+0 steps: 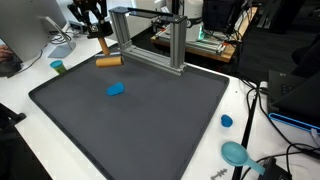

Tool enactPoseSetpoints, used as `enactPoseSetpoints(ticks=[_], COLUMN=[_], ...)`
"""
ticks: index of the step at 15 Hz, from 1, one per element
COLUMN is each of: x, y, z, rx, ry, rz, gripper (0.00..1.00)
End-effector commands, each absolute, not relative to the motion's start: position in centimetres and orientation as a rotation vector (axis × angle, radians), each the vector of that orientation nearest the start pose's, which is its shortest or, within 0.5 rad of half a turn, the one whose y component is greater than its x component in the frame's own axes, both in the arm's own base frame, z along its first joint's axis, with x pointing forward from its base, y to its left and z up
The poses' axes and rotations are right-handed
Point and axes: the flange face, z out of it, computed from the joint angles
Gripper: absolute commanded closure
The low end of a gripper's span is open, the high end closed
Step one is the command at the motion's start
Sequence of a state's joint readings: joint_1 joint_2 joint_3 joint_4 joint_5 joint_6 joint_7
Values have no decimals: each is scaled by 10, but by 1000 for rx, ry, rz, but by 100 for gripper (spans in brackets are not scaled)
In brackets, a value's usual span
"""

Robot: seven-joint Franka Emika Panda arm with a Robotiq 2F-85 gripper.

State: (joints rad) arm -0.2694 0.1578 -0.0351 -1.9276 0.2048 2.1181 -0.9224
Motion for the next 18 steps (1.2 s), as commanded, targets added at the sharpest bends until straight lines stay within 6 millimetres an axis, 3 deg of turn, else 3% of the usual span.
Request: enactPoseSetpoints(ticks=[1, 3, 4, 6, 7, 9, 13, 18], x=[540, 530, 550, 541, 538, 530, 495, 432], y=[-135, -111, -129, -109, -106, -103, -111, -70], z=[456, 458, 456, 456, 455, 448, 467, 491], rx=[-2920, -2867, -2900, -2874, -2869, -2970, -3035, -3087], ry=[-877, -1077, -933, -1018, -1031, -779, -428, 13], rz=[-274, -216, -245, -228, -220, -155, -131, -138], gripper=[78, 78, 53, 53, 78, 78, 78, 78])
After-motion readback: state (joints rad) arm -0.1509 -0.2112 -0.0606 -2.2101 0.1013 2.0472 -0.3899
